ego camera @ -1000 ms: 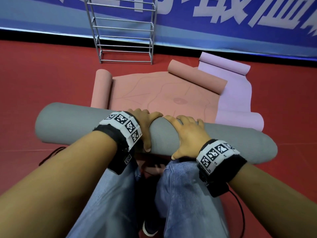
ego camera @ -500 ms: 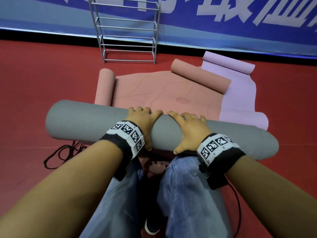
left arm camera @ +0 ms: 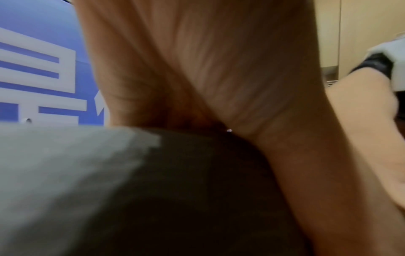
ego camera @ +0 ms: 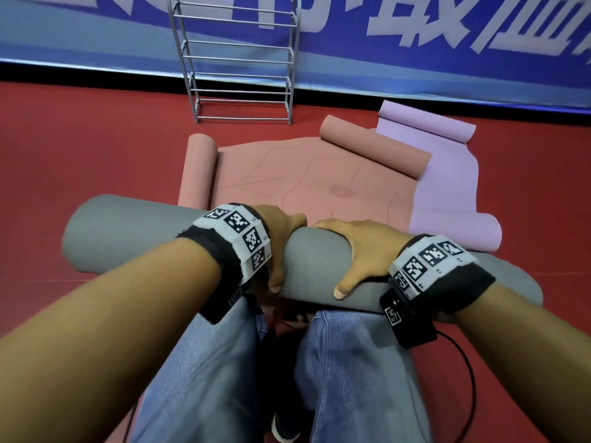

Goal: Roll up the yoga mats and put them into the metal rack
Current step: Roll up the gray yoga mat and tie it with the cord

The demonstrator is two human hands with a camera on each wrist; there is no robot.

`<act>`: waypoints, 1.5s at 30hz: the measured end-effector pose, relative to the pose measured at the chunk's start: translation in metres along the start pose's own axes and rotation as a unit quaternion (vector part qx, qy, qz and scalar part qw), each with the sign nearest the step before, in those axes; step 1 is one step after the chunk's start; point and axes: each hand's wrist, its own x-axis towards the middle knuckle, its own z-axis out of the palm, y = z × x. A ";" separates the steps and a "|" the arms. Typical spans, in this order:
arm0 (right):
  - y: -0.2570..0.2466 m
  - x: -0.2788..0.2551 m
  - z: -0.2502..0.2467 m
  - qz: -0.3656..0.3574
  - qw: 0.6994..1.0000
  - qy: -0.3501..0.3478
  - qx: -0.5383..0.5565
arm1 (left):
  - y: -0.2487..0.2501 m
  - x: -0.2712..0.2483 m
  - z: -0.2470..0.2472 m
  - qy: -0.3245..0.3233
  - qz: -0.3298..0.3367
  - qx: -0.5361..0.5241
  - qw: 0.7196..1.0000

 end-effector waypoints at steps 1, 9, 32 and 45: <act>0.001 -0.001 0.001 0.001 1.000 -0.002 0.005 | -0.002 0.003 0.001 -0.003 -0.003 -0.011 1.000; -0.011 -0.006 0.028 0.025 0.987 0.079 -0.135 | -0.005 0.016 0.008 0.012 0.006 -0.048 0.999; -0.013 0.010 0.040 0.068 0.975 0.129 -0.166 | 0.008 0.006 0.020 0.111 -0.032 0.072 0.991; -0.023 -0.007 0.006 0.015 0.992 0.054 -0.116 | -0.007 -0.014 0.001 -0.007 0.067 -0.113 0.991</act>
